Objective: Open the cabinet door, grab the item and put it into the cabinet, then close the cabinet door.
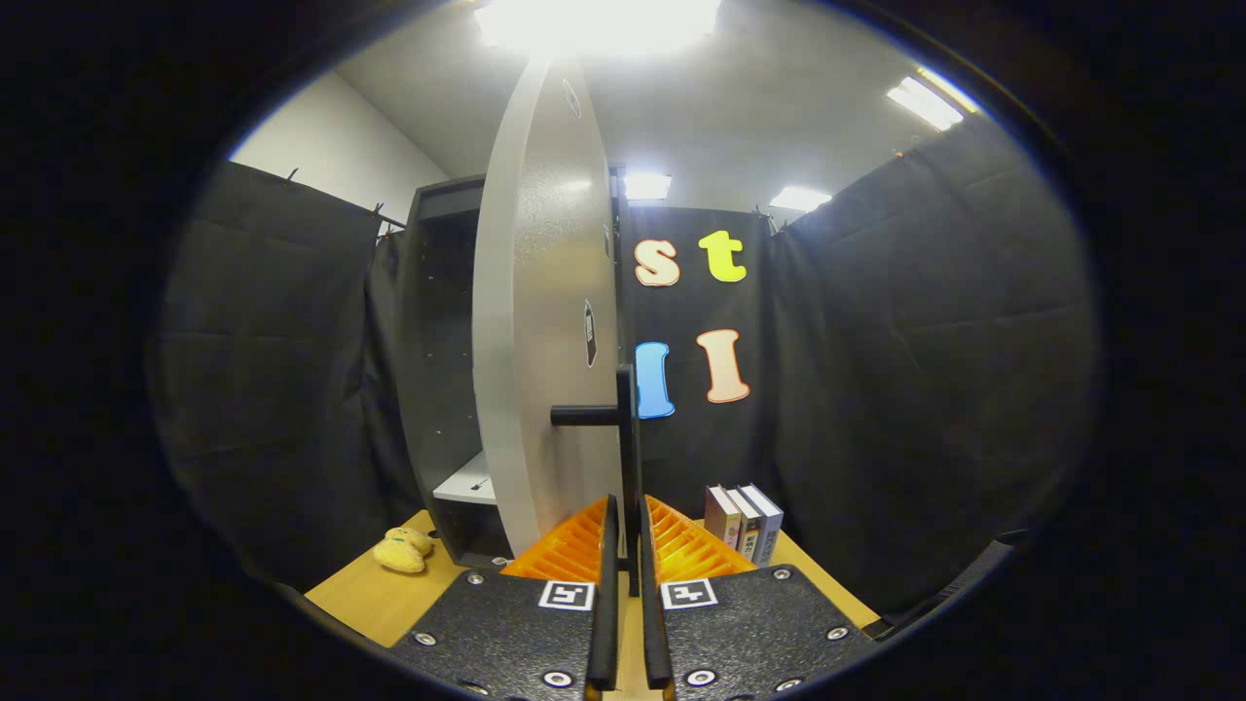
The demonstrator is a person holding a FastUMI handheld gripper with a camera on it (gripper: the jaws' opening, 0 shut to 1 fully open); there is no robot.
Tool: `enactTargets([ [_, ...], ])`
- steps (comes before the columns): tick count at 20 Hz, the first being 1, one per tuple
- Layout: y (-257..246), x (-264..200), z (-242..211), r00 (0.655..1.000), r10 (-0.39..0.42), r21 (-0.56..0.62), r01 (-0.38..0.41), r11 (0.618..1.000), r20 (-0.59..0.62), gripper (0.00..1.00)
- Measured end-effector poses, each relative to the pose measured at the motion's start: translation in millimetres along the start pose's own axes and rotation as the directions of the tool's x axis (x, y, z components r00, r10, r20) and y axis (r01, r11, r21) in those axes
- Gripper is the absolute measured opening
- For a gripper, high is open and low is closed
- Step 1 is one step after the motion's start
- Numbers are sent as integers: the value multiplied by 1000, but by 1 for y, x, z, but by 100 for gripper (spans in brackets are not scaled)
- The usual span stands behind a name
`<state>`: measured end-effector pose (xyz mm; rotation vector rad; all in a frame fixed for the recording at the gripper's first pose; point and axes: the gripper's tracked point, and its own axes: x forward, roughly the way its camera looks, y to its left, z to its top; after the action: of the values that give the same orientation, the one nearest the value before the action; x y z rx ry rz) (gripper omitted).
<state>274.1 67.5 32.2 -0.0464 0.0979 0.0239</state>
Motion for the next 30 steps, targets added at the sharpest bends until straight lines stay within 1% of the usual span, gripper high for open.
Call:
enactTargets([
  [1, -9, 2, 0, 1000, -20, 4, 20, 1000, 1, 9],
  [2, -14, 3, 1, 1000, -24, 10, 24, 1000, 2, 5],
  [5, -18, 4, 0, 1000, 3, 17, -3, 1000, -2, 5],
  [8, -24, 2, -2, 1000, 3, 18, -2, 1000, -5, 5],
  [9, -28, 0, -1, 1000, -11, 18, 11, 1000, 2, 5],
  [12, -47, -13, -3, 996, -85, 8, 85, 996, 15, 6],
  [13, -49, -14, -3, 995, -95, 13, 95, 995, 18, 6],
  [15, -37, -24, 0, 998, -57, 46, 56, 997, 24, 5],
  [16, -34, -30, 5, 998, -50, 54, 47, 997, 41, 5],
  [19, -31, -50, 29, 986, -74, 44, 68, 997, 149, 5],
  [22, -14, -71, 38, 974, -72, 48, 63, 997, 215, 13],
  [25, 11, -72, 31, 975, -40, 66, 26, 997, 220, 29],
  [26, 21, -71, 24, 976, -34, 72, 18, 997, 216, 51],
  [28, 35, -65, 8, 979, -43, 83, 26, 996, 202, 83],
  [30, 54, -66, -6, 980, -28, 95, 9, 995, 196, 92],
])
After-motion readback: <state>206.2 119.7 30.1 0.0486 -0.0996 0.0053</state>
